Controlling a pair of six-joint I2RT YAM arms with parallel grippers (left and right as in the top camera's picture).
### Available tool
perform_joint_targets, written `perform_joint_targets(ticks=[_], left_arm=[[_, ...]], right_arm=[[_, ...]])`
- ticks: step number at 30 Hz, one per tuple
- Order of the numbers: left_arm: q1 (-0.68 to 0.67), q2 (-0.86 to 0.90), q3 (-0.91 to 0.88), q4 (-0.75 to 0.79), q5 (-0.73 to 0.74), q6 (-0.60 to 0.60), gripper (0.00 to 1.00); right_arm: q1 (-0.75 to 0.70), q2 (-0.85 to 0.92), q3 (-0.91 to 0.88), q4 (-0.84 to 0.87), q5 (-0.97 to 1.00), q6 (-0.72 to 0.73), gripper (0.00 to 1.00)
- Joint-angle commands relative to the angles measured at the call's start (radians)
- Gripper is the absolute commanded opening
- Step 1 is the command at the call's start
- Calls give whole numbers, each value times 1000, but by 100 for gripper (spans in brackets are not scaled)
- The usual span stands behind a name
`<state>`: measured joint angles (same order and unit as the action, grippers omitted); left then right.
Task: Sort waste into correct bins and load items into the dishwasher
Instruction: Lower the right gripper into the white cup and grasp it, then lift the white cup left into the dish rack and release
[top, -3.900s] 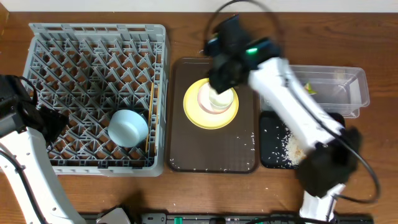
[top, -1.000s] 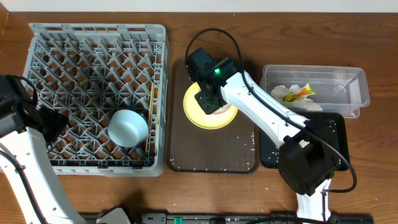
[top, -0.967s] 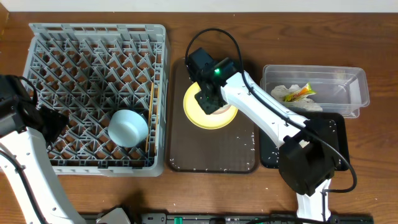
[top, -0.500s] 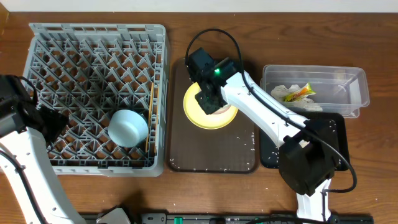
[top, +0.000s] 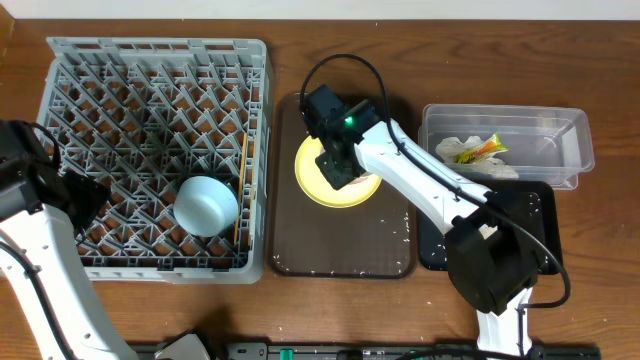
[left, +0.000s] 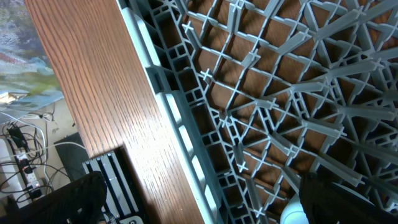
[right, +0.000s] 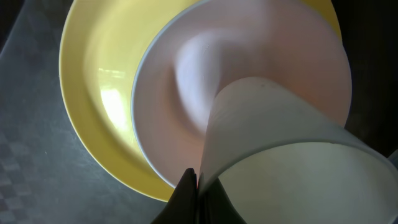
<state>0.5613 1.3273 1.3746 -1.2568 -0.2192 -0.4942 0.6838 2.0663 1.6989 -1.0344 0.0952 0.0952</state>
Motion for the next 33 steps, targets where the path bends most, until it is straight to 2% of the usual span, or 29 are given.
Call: perform_joint_targets(ticks=[1,11,15,18,22,24,25,33], left_arm=[[4,-3,4,-4,-9,-2,100],[4,-3,4,-4,-9,-2,100],[4,-3,4,-4,-9,-1,100],[4,-3,4,-4,-9,-1,100],[4,-3,4,-4,-9,-1,100],[4,-3,4,-4,-9,-2,100],[4,-3,4,-4,-9,-2,100],[4,-3,4,-4,-9,-2,100]], right_arm=[[2,-39,26,-12,13,0,1],[5,-242,69,-22,-22,-47,1],[-1,-314,69,32,-198,-89,1],[-14,-342,69,135,-440,-108,1],[-43,-322,69,389,-803,-23,1],[-49,-281,69,562,-937,77,1],[-48,-233,69,710,-1010,169,1],[9,99,69,1459,-1173,615,1]])
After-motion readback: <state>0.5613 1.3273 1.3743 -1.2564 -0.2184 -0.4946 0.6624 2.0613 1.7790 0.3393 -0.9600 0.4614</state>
